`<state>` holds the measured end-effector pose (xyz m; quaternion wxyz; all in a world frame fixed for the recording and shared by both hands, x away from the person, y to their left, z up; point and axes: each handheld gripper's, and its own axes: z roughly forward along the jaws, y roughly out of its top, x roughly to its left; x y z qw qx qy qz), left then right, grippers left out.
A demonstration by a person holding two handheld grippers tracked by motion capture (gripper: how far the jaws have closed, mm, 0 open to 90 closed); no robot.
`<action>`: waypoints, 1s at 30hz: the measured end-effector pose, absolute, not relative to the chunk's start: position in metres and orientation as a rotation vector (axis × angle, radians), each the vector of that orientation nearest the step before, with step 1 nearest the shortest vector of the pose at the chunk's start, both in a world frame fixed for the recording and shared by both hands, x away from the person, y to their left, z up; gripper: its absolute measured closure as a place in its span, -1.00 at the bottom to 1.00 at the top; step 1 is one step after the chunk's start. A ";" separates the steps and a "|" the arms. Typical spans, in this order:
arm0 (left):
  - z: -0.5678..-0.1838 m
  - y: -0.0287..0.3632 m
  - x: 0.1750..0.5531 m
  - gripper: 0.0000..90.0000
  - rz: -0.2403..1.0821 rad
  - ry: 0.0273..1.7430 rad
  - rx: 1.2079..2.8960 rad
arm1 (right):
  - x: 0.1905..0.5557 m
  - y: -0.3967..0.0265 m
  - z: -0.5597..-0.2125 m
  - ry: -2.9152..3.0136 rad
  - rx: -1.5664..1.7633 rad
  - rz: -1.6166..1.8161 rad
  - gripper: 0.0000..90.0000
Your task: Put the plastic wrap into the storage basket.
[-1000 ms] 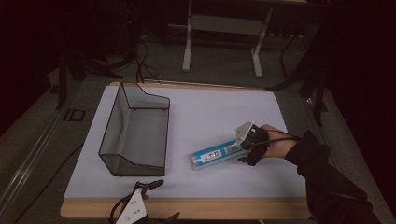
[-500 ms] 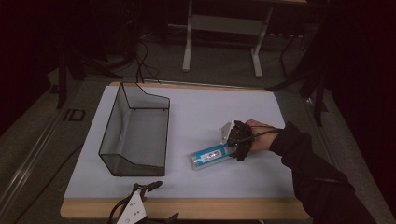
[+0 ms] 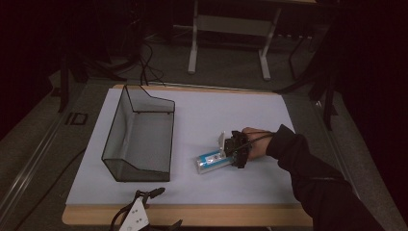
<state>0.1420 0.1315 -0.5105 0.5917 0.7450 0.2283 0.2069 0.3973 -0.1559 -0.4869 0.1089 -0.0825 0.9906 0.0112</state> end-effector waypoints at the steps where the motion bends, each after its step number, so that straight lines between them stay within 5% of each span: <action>1: -0.511 0.131 0.142 -0.95 0.480 0.531 1.734 | 0.397 -0.155 -0.489 2.912 -0.248 0.022 -0.55; 22: -0.510 0.131 0.143 -0.95 0.484 0.523 1.739 | 0.388 -0.153 -0.500 2.805 -0.454 -0.095 -0.32; 30: -0.509 0.131 0.145 -0.95 0.482 0.518 1.736 | 0.391 -0.155 -0.481 2.924 -0.270 0.028 -0.31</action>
